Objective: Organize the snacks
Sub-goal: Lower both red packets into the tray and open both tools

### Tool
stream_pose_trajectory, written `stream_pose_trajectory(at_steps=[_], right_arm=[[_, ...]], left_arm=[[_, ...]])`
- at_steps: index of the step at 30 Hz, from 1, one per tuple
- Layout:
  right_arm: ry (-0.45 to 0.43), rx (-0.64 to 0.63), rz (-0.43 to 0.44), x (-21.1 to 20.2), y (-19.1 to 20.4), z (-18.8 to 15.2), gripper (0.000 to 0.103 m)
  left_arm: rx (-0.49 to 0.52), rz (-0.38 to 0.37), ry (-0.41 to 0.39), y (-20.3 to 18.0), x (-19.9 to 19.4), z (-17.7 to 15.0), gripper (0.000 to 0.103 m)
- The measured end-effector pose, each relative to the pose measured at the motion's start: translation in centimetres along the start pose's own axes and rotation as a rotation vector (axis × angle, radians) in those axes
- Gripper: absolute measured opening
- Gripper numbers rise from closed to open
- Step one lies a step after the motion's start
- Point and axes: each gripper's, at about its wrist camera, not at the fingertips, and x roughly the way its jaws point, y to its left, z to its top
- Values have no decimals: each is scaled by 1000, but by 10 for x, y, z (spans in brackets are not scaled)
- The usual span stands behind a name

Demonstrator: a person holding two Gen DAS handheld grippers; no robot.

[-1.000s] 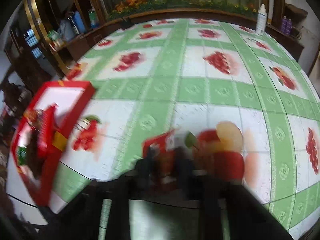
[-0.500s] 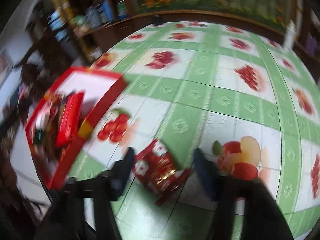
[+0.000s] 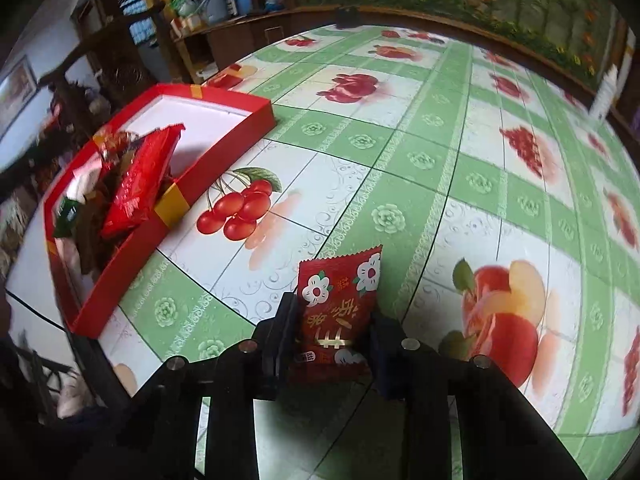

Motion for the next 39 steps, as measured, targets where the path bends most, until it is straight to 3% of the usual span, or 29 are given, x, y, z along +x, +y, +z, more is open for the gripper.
stream_pose_trajectory(at_steps=[6, 10, 19, 22, 23, 24, 25, 27, 28, 39], right_arm=[[-102, 76, 133, -29, 2, 22, 32], [-174, 36, 191, -43, 29, 54, 32], [-244, -89, 299, -31, 115, 106, 32], [-244, -76, 341, -20, 128, 120, 35], [-250, -65, 363, -18, 131, 122, 35], [-257, -53, 390, -17, 131, 124, 38], [-266, -40, 419, -17, 130, 125, 42], [-299, -7, 452, -19, 123, 124, 59], [-314, 4, 459, -20, 119, 121, 62], [-309, 94, 383, -25, 67, 80, 71]], left_arm=[[-20, 28, -8, 13, 0, 4, 33], [-44, 68, -25, 32, -3, 7, 33], [-44, 124, -5, 62, 12, 13, 34], [-32, 107, 23, 61, 18, 8, 41], [-31, 101, 27, 60, 19, 7, 53], [-30, 98, 30, 59, 20, 5, 71], [-27, 100, 29, 58, 20, 4, 76], [-10, 109, 13, 53, 16, 3, 77], [4, 114, 5, 50, 14, 3, 77], [24, 212, -3, 30, 8, 9, 78]])
